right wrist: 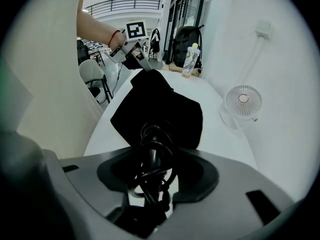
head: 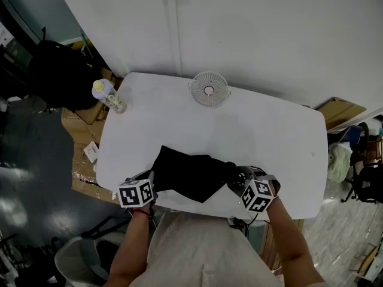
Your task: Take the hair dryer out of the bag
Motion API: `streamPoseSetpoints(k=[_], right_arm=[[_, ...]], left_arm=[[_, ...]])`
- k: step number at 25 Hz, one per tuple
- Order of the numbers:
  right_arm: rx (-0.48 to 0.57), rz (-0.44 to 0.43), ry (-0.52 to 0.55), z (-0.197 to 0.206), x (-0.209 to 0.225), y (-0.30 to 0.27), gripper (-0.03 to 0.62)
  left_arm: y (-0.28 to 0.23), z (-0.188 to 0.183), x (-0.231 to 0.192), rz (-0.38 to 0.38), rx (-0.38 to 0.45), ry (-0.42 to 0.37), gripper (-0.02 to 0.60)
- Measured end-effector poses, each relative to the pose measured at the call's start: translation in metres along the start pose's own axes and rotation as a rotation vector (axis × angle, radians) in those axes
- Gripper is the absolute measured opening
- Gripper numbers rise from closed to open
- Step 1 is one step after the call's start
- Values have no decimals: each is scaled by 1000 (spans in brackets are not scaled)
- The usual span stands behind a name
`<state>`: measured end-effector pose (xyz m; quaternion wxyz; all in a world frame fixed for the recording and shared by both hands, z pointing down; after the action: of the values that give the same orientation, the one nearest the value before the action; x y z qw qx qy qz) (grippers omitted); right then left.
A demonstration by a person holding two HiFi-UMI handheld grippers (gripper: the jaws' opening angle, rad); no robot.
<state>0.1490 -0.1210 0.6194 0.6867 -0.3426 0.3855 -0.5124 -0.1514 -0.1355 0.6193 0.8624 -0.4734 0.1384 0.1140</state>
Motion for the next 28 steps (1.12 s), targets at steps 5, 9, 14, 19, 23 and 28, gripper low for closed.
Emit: streamPoseSetpoints(k=[5, 9, 14, 19, 23, 28], right_arm=[[19, 30, -63, 9, 3, 12, 209], [38, 63, -109, 9, 6, 17, 207], [65, 127, -198, 11, 12, 26, 207], [84, 234, -346, 20, 23, 36, 207], [125, 340, -572, 32, 36, 39, 207], [182, 463, -806, 35, 55, 32, 207]], left_arm=[[19, -11, -28, -51, 64, 60, 21], [28, -11, -40, -73, 103, 104, 21], [36, -12, -43, -86, 144, 130, 21], [42, -10, -45, -103, 179, 156, 21], [45, -5, -47, -113, 204, 197, 21], [44, 1, -45, -107, 204, 208, 21]])
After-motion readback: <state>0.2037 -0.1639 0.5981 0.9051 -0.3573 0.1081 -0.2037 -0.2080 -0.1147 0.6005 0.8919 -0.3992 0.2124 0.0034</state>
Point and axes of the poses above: the fingertips, and each gripper's own axes: y backward along the fingers, x to its right, z out of its underside, the point moved 3 cm from there along y, backward along the fingers, and after that the axes turned 2 degrees about z, right-handed, at the moved point
